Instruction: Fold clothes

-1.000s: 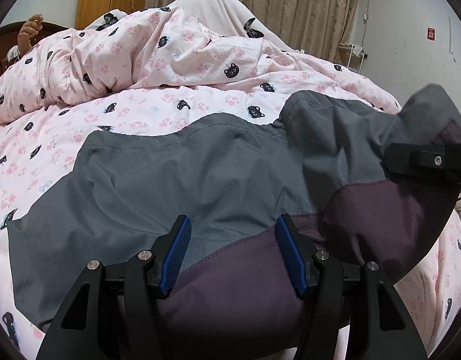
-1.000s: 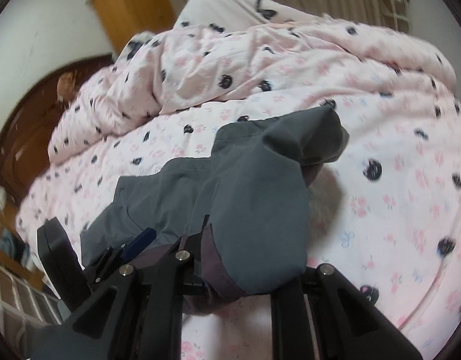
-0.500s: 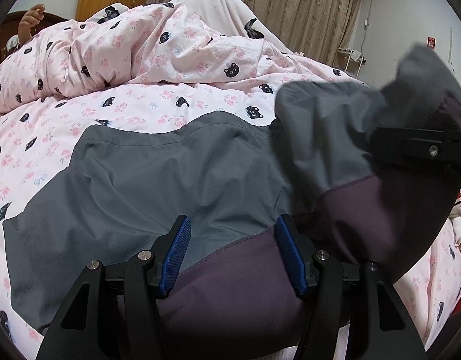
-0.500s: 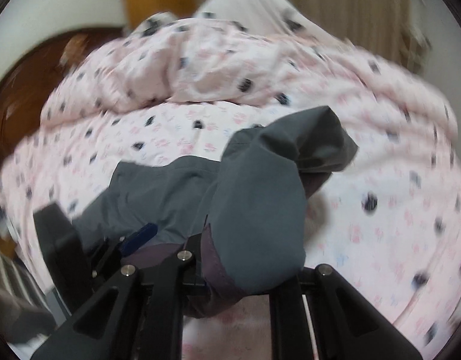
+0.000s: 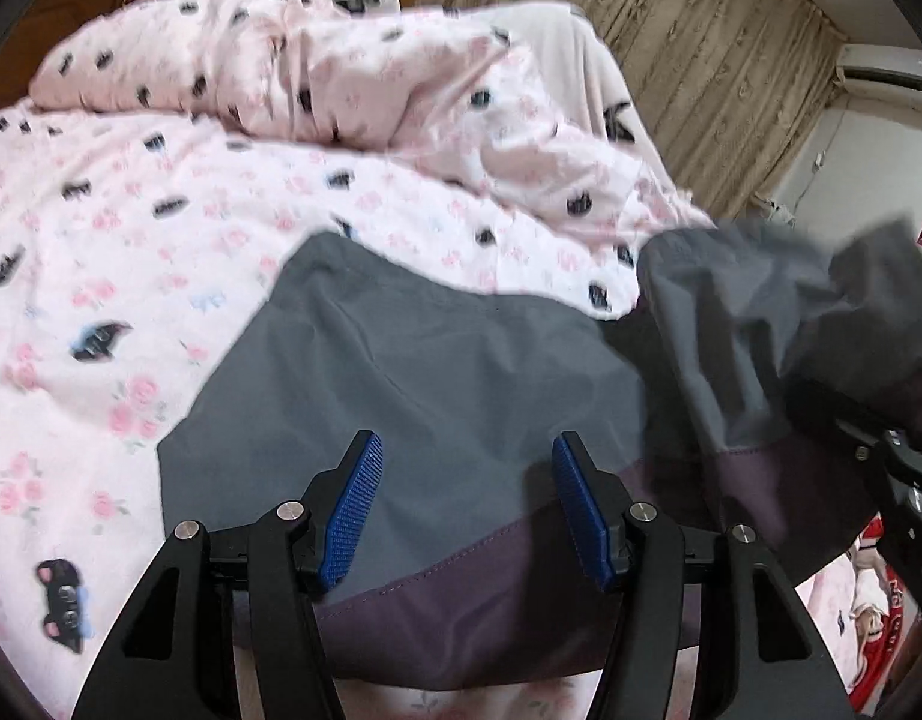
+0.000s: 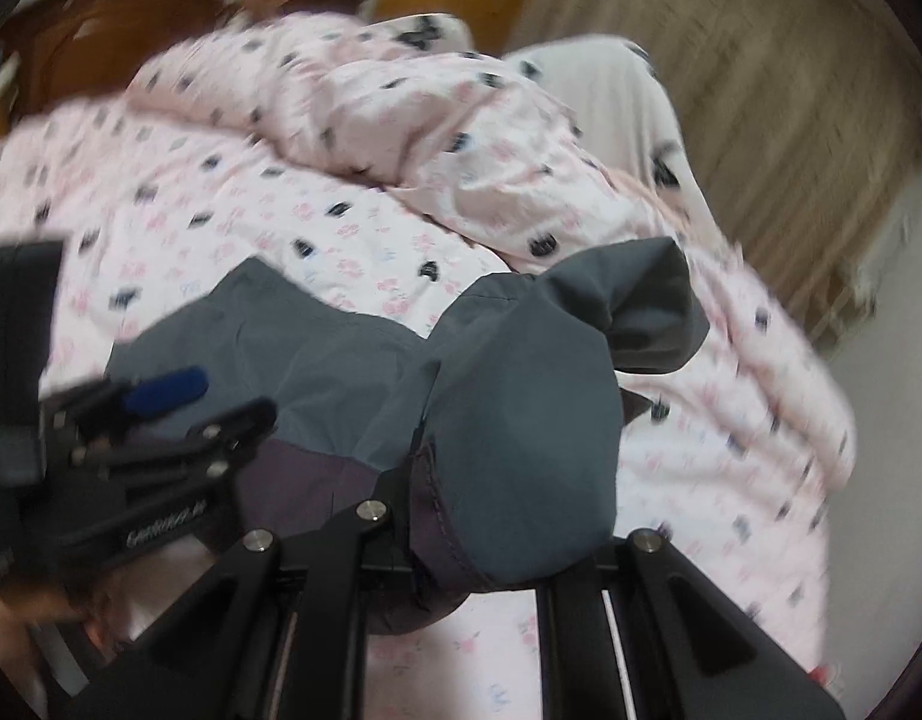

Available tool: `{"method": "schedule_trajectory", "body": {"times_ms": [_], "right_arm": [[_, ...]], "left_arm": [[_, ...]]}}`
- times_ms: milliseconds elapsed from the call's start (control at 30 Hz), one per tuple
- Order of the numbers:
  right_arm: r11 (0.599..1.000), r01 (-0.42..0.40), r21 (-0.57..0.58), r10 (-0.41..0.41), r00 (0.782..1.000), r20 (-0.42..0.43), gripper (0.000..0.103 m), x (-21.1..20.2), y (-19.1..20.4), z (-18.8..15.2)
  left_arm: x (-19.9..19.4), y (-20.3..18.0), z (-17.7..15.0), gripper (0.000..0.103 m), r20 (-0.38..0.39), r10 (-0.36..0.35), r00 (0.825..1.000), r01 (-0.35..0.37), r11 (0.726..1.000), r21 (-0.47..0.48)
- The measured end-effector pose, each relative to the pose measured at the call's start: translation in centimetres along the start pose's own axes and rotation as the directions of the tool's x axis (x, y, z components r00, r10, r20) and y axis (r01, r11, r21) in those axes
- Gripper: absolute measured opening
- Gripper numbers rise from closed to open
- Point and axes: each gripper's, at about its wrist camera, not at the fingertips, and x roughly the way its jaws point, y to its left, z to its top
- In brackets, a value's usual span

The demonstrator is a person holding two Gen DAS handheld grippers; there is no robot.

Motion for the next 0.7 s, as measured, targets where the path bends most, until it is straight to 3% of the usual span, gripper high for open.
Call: {"method": "schedule_trajectory", "body": {"times_ms": [167, 233, 333, 433, 633, 700], "right_arm": [[0.969, 0.026, -0.245, -0.030, 0.999, -0.014, 0.013, 0.8, 4.1, 0.2], [0.950, 0.040, -0.310, -0.050, 0.998, -0.024, 0.013, 1.4, 5.2, -0.1], [0.921, 0.057, -0.385, -0.077, 0.996, -0.036, 0.013, 2.4, 6.5, -0.4], [0.882, 0.077, -0.465, -0.104, 0.994, -0.031, 0.013, 3.0, 8.1, -0.8], [0.787, 0.118, -0.606, -0.146, 0.989, 0.004, 0.013, 3.2, 11.6, -0.1], [0.757, 0.127, -0.640, -0.152, 0.988, 0.017, 0.013, 3.3, 12.8, 0.2]], "left_arm": [[0.8, 1.7, 1.1, 0.053, -0.085, -0.104, 0.991, 0.098, 0.993, -0.065], [-1.1, 3.0, 2.4, 0.052, -0.066, -0.114, 0.991, 0.105, 0.987, -0.125], [-5.1, 4.5, 4.8, 0.053, 0.035, -0.010, 0.999, 0.012, 0.998, -0.058], [-7.8, 6.4, 6.4, 0.053, 0.108, 0.052, 0.993, -0.057, 0.998, 0.038], [-7.4, 12.1, 7.1, 0.053, 0.094, 0.046, 0.994, -0.032, 0.989, -0.146], [-7.0, 12.2, 7.2, 0.053, 0.090, 0.046, 0.995, -0.033, 0.989, -0.143]]}}
